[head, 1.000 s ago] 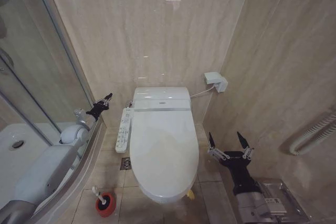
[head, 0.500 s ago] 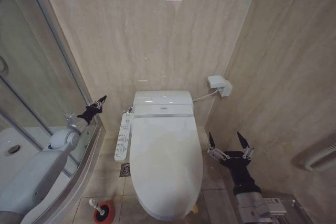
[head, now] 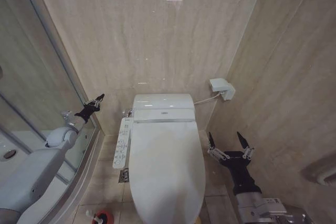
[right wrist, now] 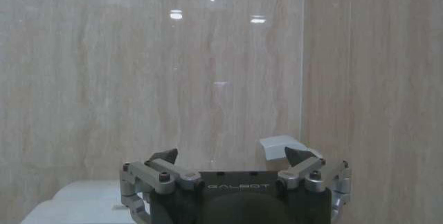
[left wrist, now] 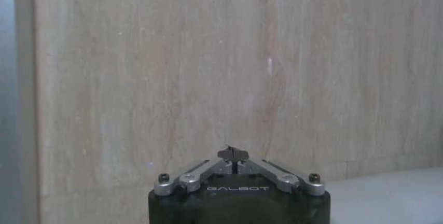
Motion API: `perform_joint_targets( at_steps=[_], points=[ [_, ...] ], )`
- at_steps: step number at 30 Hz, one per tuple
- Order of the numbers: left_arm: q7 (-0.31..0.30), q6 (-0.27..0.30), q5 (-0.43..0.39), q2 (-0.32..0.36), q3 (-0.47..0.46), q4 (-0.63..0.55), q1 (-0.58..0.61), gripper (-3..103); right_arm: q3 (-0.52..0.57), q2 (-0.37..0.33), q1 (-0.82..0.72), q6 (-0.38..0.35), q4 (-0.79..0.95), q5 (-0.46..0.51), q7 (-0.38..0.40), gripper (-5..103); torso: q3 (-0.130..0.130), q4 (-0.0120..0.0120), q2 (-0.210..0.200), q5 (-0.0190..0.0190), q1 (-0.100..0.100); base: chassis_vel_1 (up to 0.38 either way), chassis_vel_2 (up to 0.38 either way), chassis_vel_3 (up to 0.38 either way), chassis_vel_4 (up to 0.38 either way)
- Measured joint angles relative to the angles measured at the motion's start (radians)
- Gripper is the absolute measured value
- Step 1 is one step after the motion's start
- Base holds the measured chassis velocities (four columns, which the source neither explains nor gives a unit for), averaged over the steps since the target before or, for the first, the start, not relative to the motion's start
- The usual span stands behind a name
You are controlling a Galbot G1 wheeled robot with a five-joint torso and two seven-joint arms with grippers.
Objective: Open the toilet lid, clean the toilet bowl with a toilet brush, close the toilet lid, and flush.
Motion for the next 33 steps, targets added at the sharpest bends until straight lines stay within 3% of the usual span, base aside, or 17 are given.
perform_joint_targets(
  at_steps=[11, 19, 25, 33],
  points=[
    [0.030, 0.000, 0.005, -0.021, 0.012, 0.025, 0.010, 0, 0.000, 0.000, 0.000, 0.000, 0.000, 0.000, 0.000, 100, 0.000, 0.0000, 0.000, -0.0002, 0.000, -0.067, 0.067, 0.069, -0.074],
    [0.128, -0.010, 0.043, -0.020, 0.017, 0.093, 0.016, 0, 0.000, 0.000, 0.000, 0.000, 0.000, 0.000, 0.000, 100, 0.000, 0.0003, 0.000, 0.0000, 0.000, 0.000, 0.000, 0.000, 0.000],
    [0.252, -0.040, 0.087, -0.034, 0.037, 0.205, -0.001, 0, 0.000, 0.000, 0.000, 0.000, 0.000, 0.000, 0.000, 100, 0.000, 0.0001, 0.000, -0.0001, 0.000, 0.000, 0.000, 0.000, 0.000],
    [0.335, -0.072, 0.093, -0.068, 0.082, 0.319, -0.050, 0, 0.000, 0.000, 0.000, 0.000, 0.000, 0.000, 0.000, 100, 0.000, 0.0003, 0.000, 0.0000, 0.000, 0.000, 0.000, 0.000, 0.000]
  ],
)
